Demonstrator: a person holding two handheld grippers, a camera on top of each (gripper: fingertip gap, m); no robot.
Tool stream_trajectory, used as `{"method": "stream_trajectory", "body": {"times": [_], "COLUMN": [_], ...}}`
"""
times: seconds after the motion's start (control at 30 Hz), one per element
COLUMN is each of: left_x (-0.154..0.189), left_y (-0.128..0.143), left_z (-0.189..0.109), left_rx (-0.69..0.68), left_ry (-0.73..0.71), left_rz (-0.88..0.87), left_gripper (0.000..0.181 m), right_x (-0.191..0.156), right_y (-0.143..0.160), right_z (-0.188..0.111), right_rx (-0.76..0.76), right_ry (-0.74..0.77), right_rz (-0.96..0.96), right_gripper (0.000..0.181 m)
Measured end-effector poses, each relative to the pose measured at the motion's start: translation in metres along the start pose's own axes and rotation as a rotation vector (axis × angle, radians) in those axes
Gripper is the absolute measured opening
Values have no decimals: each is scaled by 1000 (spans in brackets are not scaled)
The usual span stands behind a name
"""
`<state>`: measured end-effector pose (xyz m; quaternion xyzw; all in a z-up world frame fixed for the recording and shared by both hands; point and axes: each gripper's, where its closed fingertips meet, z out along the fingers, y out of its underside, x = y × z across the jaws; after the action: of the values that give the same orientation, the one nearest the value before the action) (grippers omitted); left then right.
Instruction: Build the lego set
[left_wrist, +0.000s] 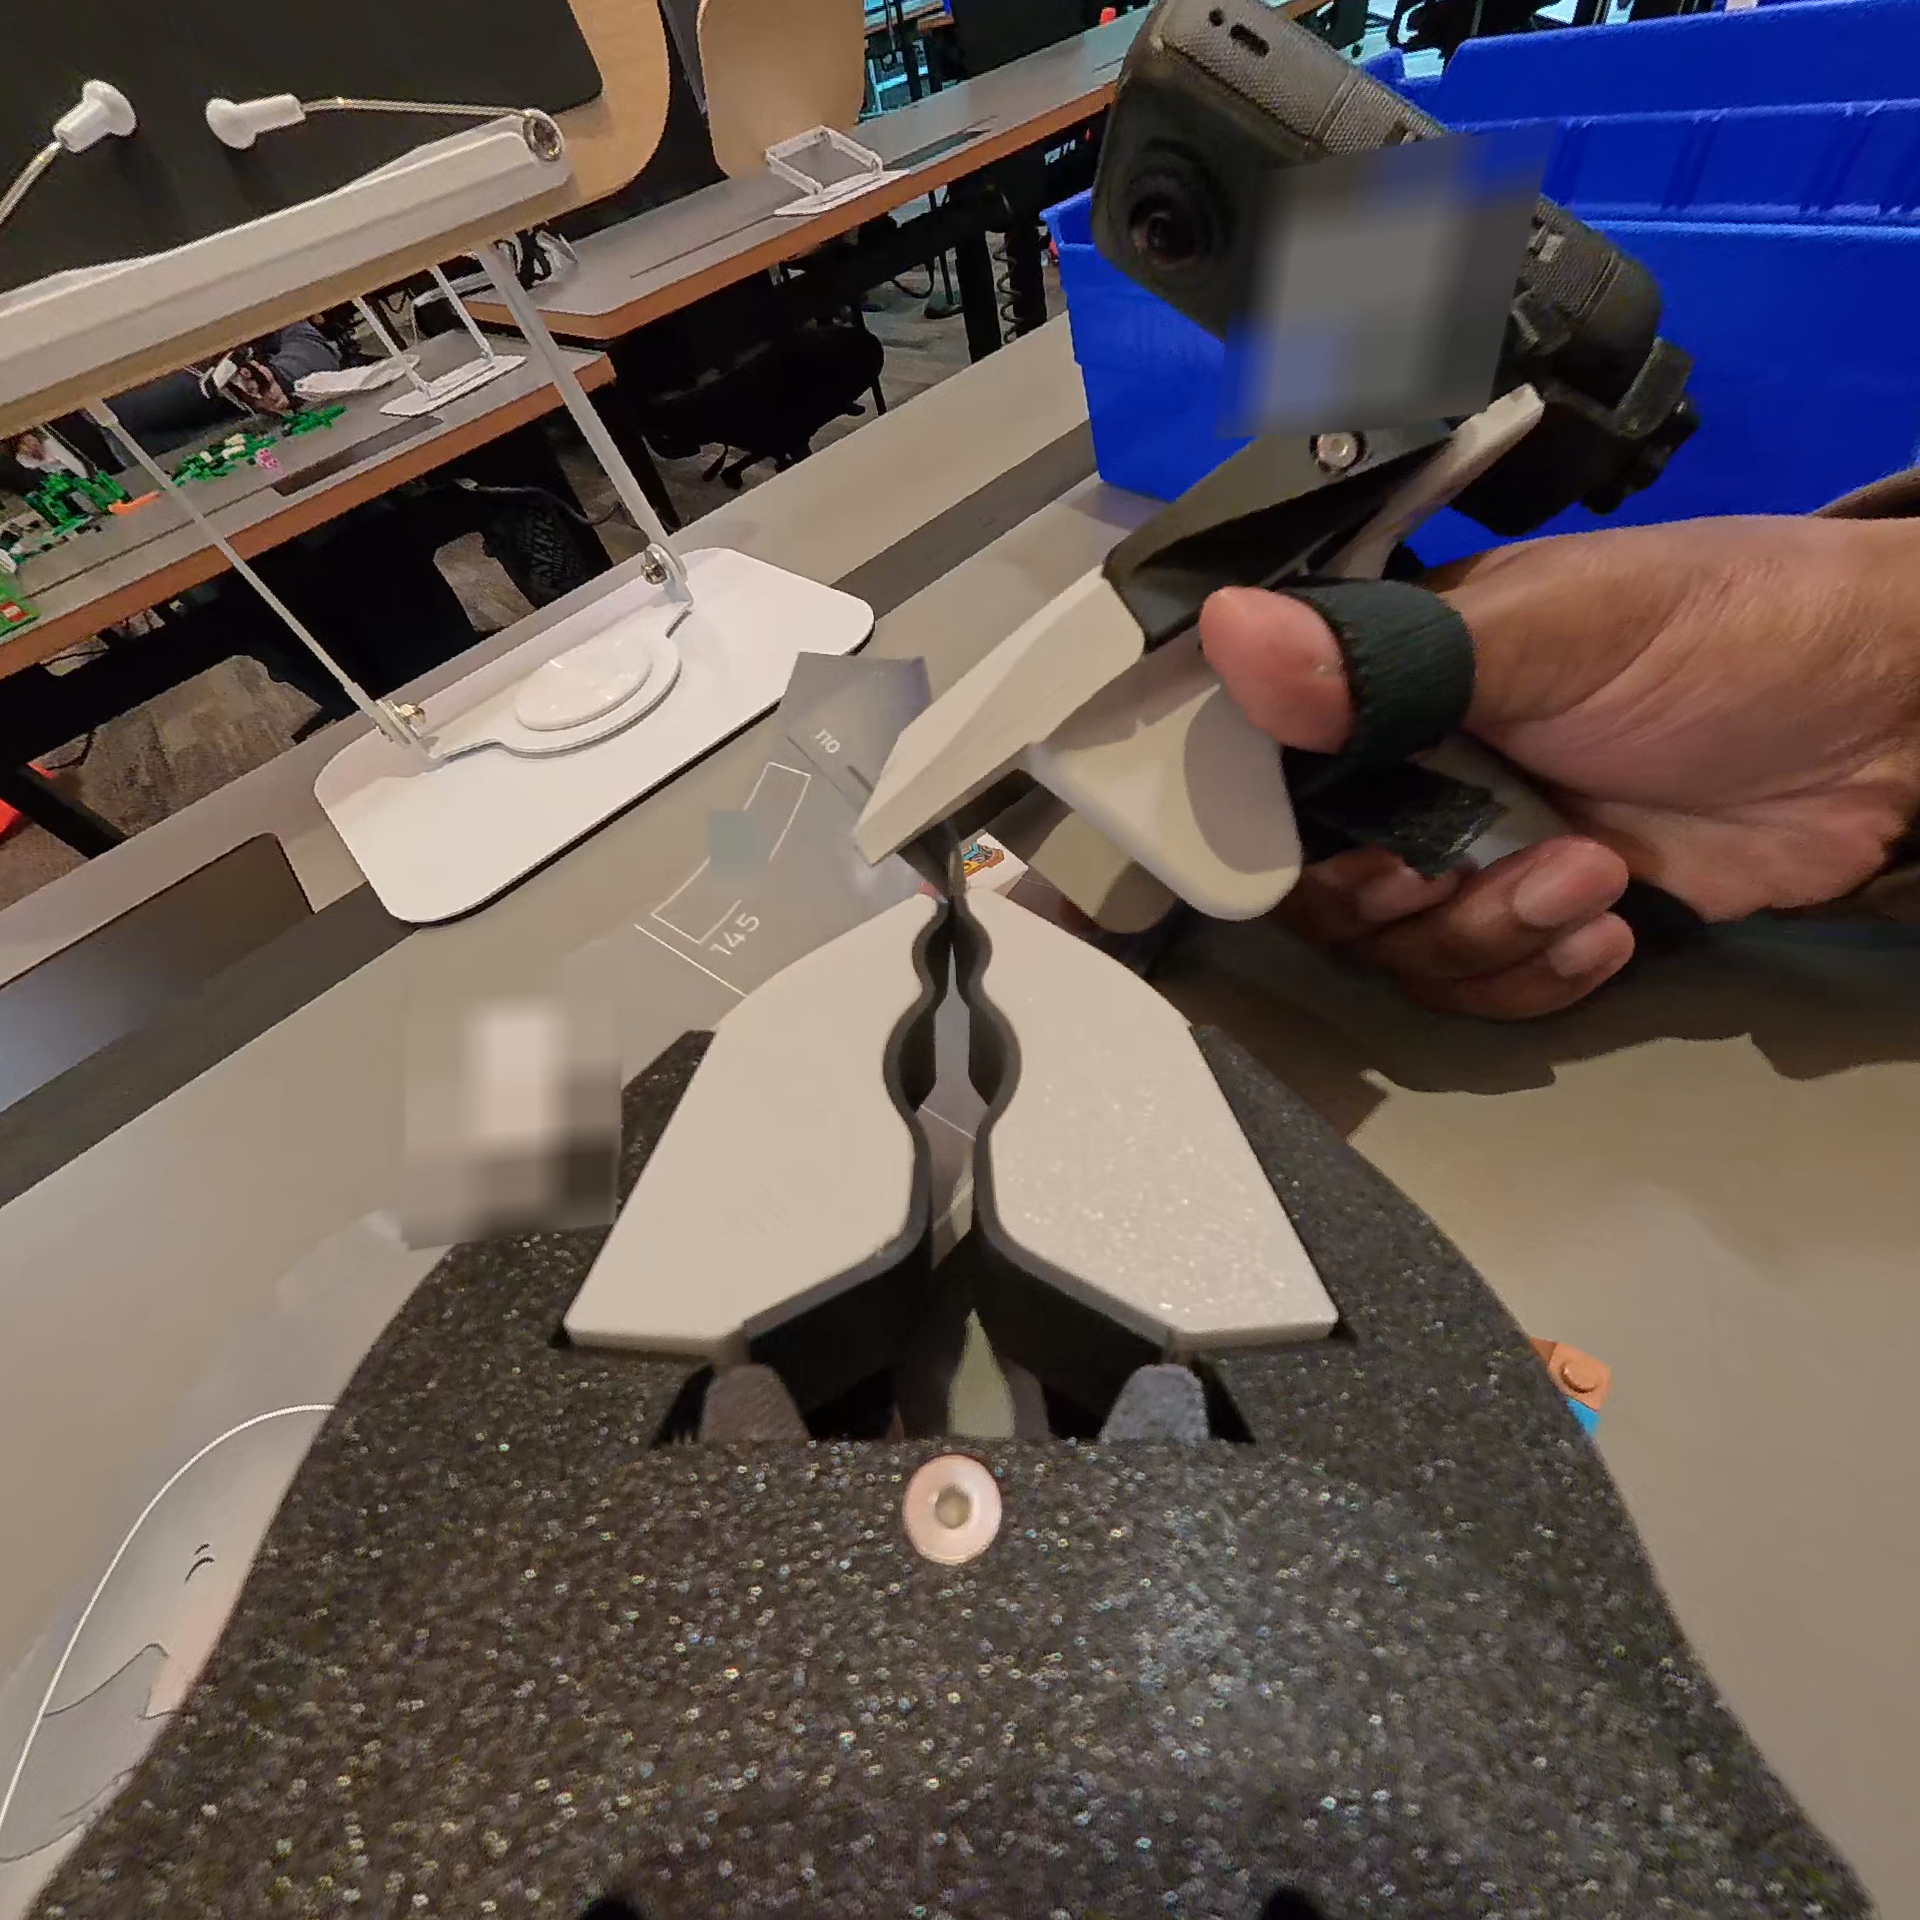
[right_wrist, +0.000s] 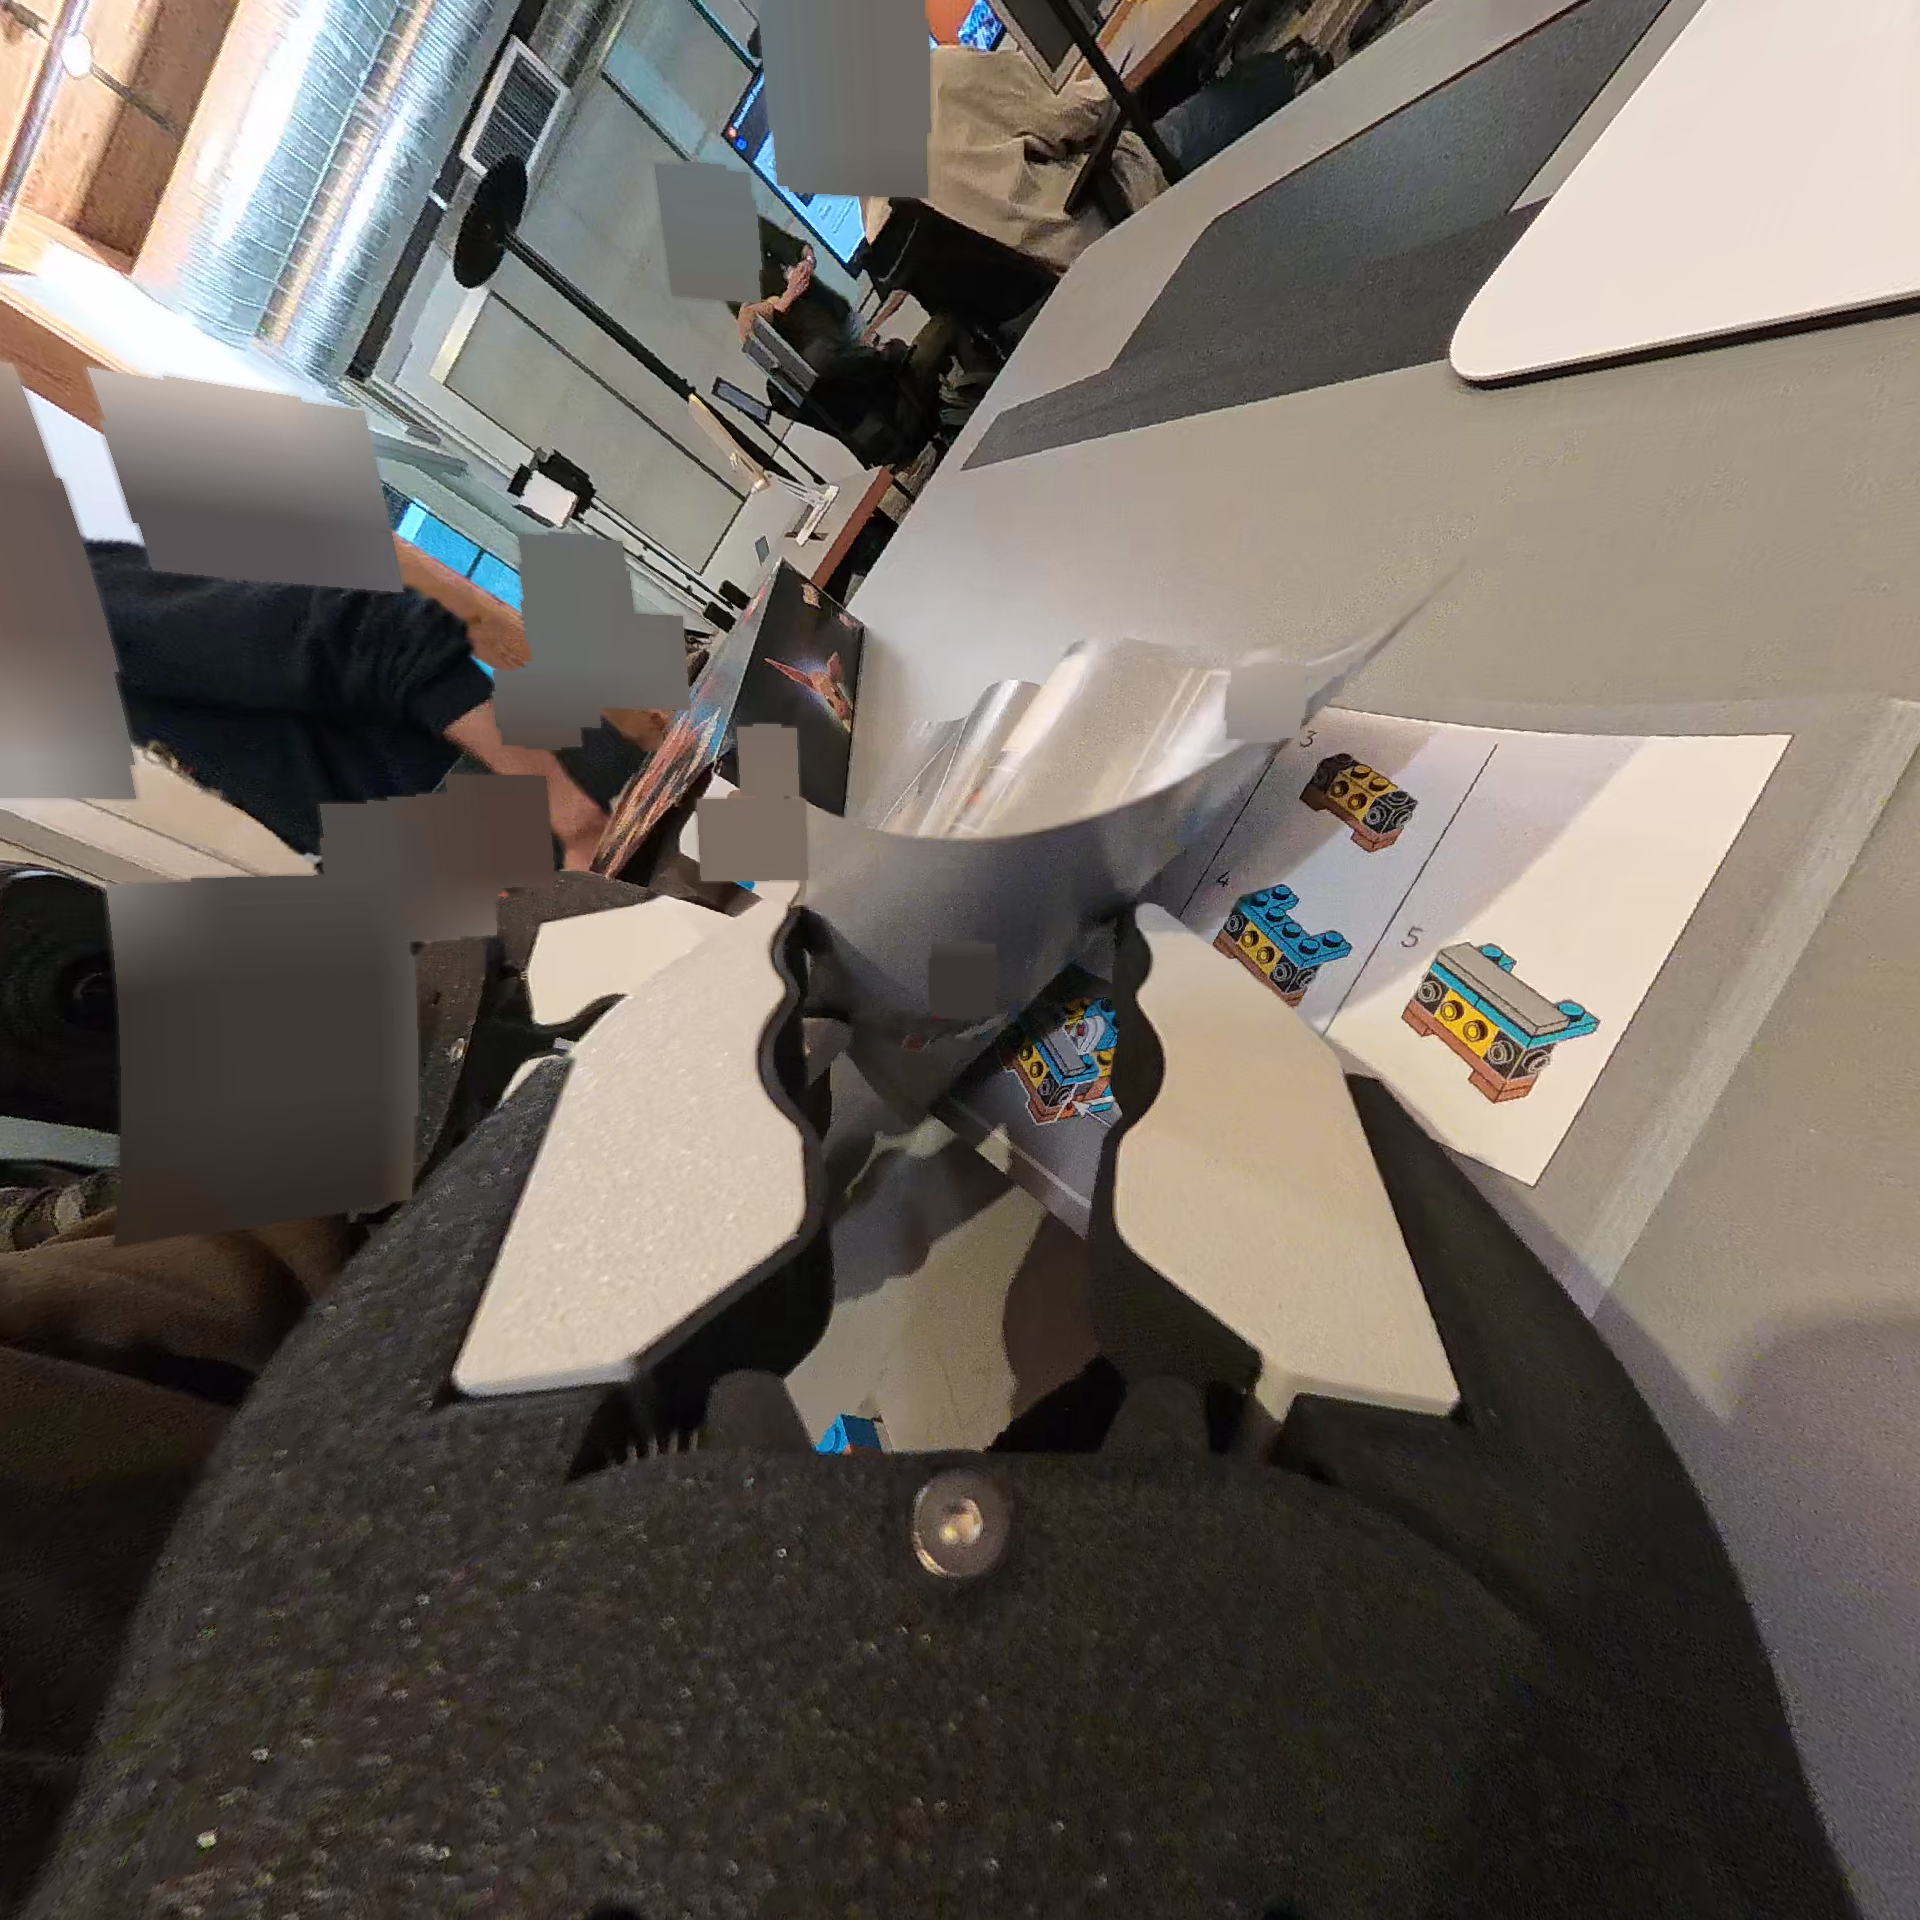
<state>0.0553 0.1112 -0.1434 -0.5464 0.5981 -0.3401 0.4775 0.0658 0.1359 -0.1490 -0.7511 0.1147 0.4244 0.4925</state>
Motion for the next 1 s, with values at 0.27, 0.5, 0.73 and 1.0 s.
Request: {"method": "stream_trajectory", "body": {"times": [0.27,0.5,0.73,1.0], "left_x": [-5,-11,-12,-11], "left_y": [-1,-3,-5,-6], "left_z": [-3,-6,-7,-9], "left_rx": [-2,2,4,-12], "left_ry": [0,-1,-1,15], "left_rz": [-25,-69,-69,-65], "left_gripper": [1,0,0,2], "right_x": [-5,-6,-5,-3], "right_y": [-1,-2,-3,-3], "right_z": [-2,-4,-4,-4], "right_rx": [10,16,19,23], "right_ry": [-49,-62,-58,-45], "right_rz": [2,8,12,21], "right_gripper": [54,48,47,43]}}
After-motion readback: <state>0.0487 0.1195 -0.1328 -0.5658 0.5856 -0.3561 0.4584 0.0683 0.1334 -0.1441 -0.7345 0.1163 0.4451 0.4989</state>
